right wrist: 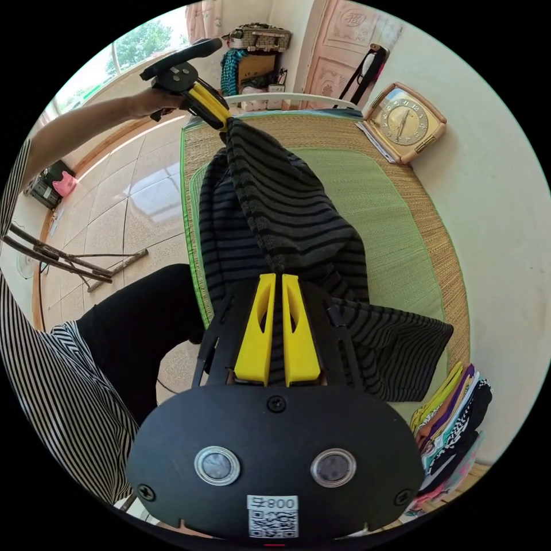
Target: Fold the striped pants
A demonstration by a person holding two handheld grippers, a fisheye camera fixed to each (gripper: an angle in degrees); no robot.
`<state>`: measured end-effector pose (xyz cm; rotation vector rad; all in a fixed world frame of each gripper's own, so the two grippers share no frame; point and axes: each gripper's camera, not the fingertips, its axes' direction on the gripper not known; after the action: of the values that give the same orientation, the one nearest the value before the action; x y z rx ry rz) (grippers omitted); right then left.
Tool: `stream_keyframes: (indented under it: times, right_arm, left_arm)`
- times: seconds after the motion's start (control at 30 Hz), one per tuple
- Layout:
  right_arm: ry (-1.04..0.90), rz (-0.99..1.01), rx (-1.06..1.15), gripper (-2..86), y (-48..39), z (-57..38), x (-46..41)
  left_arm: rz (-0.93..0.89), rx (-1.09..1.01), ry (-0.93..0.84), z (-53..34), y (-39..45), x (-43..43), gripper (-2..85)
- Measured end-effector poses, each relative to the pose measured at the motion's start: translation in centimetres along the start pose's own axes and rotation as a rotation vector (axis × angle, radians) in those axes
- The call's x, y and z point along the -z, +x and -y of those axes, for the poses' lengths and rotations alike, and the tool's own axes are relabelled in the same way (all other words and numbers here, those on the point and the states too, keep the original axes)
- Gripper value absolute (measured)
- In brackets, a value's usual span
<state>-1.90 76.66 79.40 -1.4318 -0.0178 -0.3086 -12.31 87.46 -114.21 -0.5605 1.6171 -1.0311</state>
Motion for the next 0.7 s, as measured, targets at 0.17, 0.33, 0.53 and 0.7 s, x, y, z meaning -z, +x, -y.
stream_keyframes:
  times: [0.17, 0.33, 0.53, 0.7]
  right_arm:
    - [0.034, 0.028, -0.046, 1.8, 0.6, 0.1, 0.0]
    - [0.082, 0.093, -0.083, 1.8, 1.4, -0.1, -0.3]
    - [-0.067, 0.238, -0.011, 1.7, -2.8, 1.2, -8.9]
    - [-0.151, 0.27, 0.016, 1.8, -4.0, 1.6, -13.1]
  left_arm:
    - [0.092, -0.006, 0.092, -0.2, 1.2, 1.5, 1.1]
    - [0.166, -0.07, 0.137, -0.5, 2.4, 1.6, 1.1]
    - [0.094, -0.033, -0.075, -4.3, 4.2, -7.1, 0.8]
    - [0.005, 0.068, -0.075, -6.7, 4.5, -10.6, 0.9]
